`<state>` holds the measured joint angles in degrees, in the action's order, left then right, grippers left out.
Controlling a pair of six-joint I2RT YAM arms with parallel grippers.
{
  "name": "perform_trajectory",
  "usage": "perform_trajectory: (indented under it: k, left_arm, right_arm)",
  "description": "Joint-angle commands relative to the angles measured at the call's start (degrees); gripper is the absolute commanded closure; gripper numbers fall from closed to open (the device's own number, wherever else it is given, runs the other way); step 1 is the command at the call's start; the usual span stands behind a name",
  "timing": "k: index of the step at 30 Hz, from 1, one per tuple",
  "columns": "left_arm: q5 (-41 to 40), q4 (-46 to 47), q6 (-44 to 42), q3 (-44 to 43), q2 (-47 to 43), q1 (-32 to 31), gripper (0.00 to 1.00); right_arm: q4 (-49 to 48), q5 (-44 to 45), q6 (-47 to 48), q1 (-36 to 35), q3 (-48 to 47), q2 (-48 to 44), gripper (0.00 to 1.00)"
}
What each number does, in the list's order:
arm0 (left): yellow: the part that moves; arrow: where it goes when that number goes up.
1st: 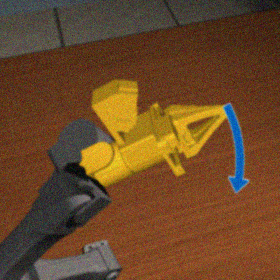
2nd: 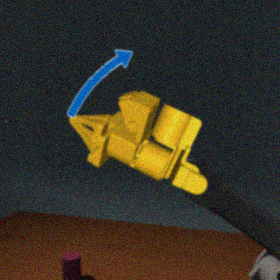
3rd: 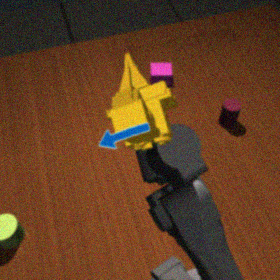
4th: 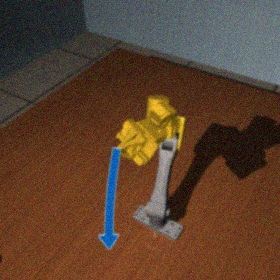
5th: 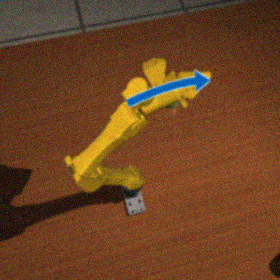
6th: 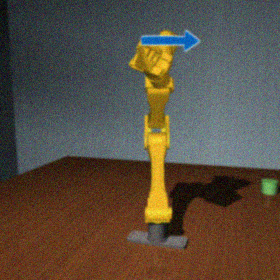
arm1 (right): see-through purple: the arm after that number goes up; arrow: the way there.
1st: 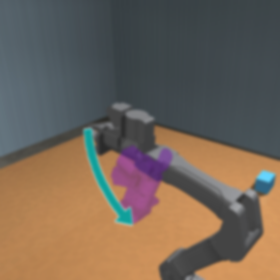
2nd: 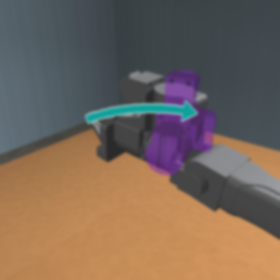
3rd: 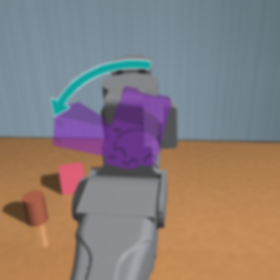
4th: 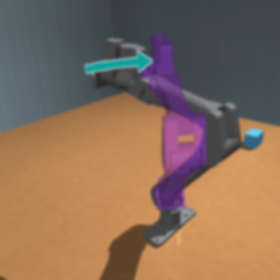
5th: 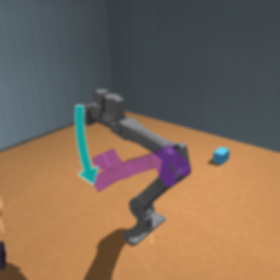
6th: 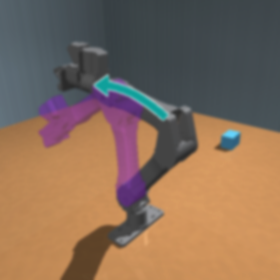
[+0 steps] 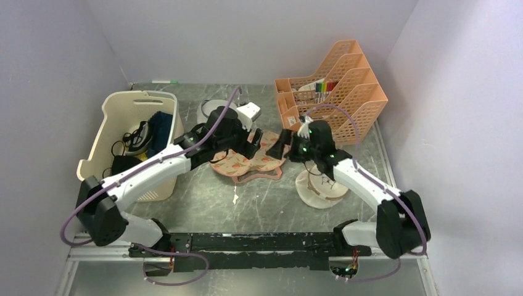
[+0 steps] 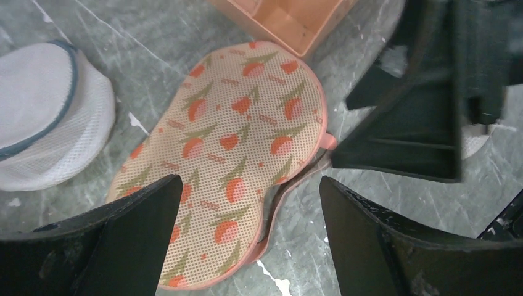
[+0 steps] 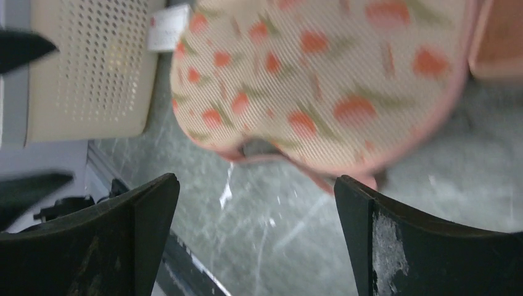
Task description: Unzip the laundry bag and remove the bra
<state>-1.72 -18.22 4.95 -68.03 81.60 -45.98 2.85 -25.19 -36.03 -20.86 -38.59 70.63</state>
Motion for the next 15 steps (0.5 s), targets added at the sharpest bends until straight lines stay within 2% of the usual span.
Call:
perform_trajectory:
  k: [1, 4, 9, 12, 15]
  left_arm:
    - [-3.77, 6.69, 0.57, 3.56, -7.85, -0.42, 0.06]
    - [-5.54, 11.01, 0.09, 6.83, -12.84, -0.42, 0.06]
    - [-9.88, 12.71, -0.39, 8.61, -16.46, -0.43, 0.06]
    - [-11.25, 12.73, -0.92, 8.62, -17.02, -0.43, 0.06]
    - [-12.54, 12.62, -1.35, 8.60, -17.22, -0.31, 0.06]
  right_arm:
    - [-1.19, 11.28, 2.90, -4.13, -9.84, 7.25, 0.00]
    - [0.76, 12.65, 2.92, -4.28, -15.09, 14.58, 0.00]
    - [3.64, 15.45, 5.42, -4.96, -20.81, 23.85, 0.01]
    - [5.05, 15.59, 6.35, -5.68, -20.51, 26.88, 0.01]
    - [4.13, 14.96, 6.27, -7.81, -15.86, 26.64, 0.01]
